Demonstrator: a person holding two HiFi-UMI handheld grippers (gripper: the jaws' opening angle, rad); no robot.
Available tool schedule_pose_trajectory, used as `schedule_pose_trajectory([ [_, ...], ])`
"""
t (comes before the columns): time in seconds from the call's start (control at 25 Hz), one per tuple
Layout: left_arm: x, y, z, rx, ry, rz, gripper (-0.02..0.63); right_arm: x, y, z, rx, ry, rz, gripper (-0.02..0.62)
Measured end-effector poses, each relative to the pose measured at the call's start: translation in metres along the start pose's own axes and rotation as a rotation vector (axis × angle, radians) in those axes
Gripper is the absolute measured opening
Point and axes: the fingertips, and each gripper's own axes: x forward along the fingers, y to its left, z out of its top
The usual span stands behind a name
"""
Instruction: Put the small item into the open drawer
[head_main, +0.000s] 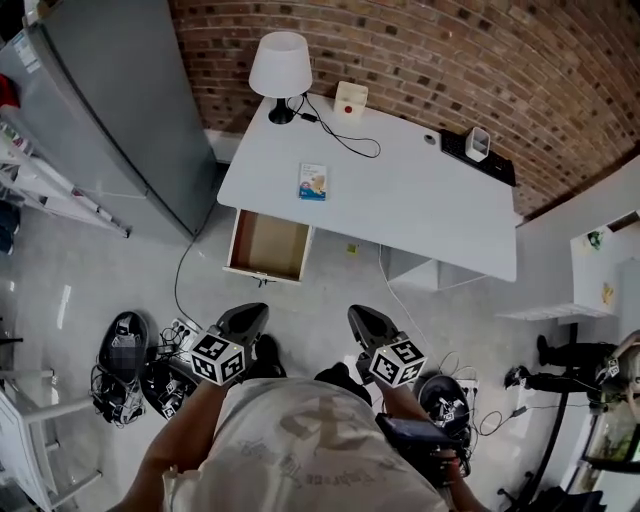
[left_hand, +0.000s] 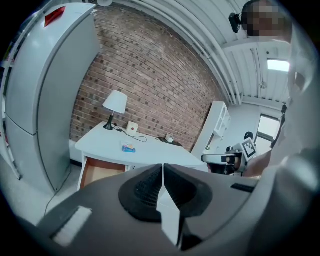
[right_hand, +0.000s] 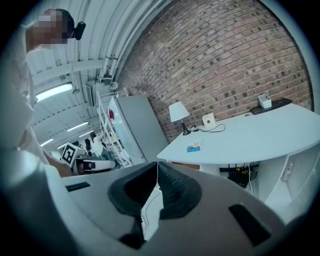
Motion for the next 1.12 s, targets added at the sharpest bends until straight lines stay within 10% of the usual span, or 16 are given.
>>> schedule_pose_trajectory([
  [1.12, -0.049, 0.104, 0.022, -0.056, -0.032, -0.066, 0.014, 0.103, 0.069, 0.024, -0.076, 0.022, -0.053, 0.008],
])
